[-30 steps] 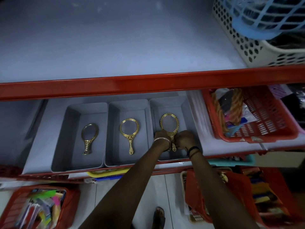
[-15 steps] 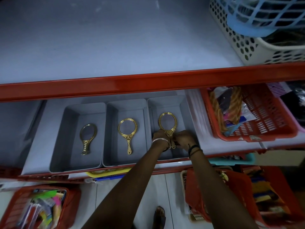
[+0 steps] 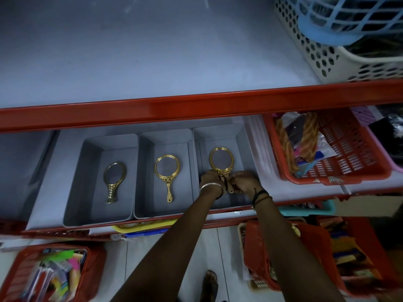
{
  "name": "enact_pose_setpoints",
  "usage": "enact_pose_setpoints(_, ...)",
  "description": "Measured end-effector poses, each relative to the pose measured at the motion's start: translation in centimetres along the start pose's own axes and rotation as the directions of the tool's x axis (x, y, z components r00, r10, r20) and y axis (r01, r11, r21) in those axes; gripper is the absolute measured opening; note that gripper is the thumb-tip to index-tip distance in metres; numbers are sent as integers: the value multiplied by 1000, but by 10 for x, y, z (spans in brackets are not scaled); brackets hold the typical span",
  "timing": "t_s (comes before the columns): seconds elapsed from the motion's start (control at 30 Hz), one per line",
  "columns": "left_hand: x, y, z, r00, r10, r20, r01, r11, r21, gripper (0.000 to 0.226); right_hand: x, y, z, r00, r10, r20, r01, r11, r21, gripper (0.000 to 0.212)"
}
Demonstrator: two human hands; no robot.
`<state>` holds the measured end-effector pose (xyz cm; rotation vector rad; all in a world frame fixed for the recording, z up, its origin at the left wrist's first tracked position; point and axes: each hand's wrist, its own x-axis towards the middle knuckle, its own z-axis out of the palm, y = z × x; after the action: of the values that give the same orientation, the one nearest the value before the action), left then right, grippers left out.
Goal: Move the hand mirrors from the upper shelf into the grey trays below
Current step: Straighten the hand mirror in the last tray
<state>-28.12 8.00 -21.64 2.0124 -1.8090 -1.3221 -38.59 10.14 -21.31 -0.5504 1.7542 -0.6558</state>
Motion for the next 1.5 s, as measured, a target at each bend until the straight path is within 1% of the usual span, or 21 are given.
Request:
enact_pose_setpoints(0.13, 0, -1, 5, 1000, -3, -9, 3, 1000, -13, 24, 0, 5, 1, 1000, 5, -7, -4, 998, 56, 30)
enact_pose_setpoints(0.23, 0, -3, 5, 1000, 6, -1, -6, 1000, -14, 24, 1, 11, 3, 999, -25, -30, 26, 998, 51, 30)
enact_pose_setpoints(0.3, -1, -3, 4, 1000, 6, -2, -6, 1000, -14, 23, 3, 14, 6, 995, -69, -68, 68, 997, -19, 27)
enact_pose_setpoints(0.37, -2, -2, 3, 1000, -1, -7, 1, 1000, -18, 23, 3, 15, 9, 990, -104, -95, 97, 992, -75, 17)
enact_pose_setpoints(0.4, -2, -1, 3, 1000, -1, -6, 1, 1000, -14, 23, 4, 16, 10, 988, -107, -109, 98, 992, -79, 16)
enact_pose_setpoints(0.5, -3, 0, 4, 1000, -2, -15, 2, 1000, 1, 23, 7, 19, 9, 981, -112, -156, 96, 990, -106, 29)
enact_pose_setpoints(0.53, -3, 0, 5, 1000, -9, -21, 9, 1000, -9, 23, 8, 20, 8, 980, -116, -163, 98, 989, -111, 29)
enact_pose_setpoints(0.77, -3, -1, 4, 999, -15, -32, 14, 1000, -21, 23, 19, 31, 9, 967, -177, -182, 147, 975, -166, 16)
enact_pose_setpoints(0.83, -3, 2, -1, 998, 4, -58, -4, 1000, 16, 24, 18, 29, 8, 968, -166, -187, 135, 977, -165, 16)
enact_pose_setpoints(0.93, 1, 10, -13, 989, 67, -130, -57, 996, 75, 25, 15, 18, 0, 965, -140, -221, 122, 988, -95, 30)
enact_pose_setpoints(0.97, 3, 13, -17, 986, 75, -152, -63, 995, 78, 26, 17, 14, -2, 957, -160, -242, 145, 986, -78, 29)
enact_pose_setpoints(1.0, 6, 16, -21, 984, 70, -163, -61, 996, 64, 27, 17, 8, -3, 947, -181, -265, 167, 983, -75, 23)
enact_pose_setpoints(1.03, 8, 19, -24, 985, 63, -161, -55, 997, 53, 29, 18, 2, -4, 938, -204, -281, 188, 979, -83, 15)
enact_pose_setpoints(1.07, 11, 21, -26, 987, 56, -152, -50, 998, 43, 31, 19, -3, -4, 931, -229, -284, 205, 973, -109, 15)
enact_pose_setpoints(1.2, 19, 23, -30, 995, 3, -103, -2, 1000, 4, 34, 22, -17, -2, 924, -286, -255, 236, 949, -209, 24)
enact_pose_setpoints(1.37, 24, 22, -31, 996, -28, -90, 25, 999, -34, 34, 34, -17, 1, 925, -277, -260, 220, 948, -229, 30)
enact_pose_setpoints(1.5, 27, 22, -29, 997, -18, -81, 14, 999, -46, 34, 36, -18, 1, 925, -275, -264, 209, 945, -251, 28)
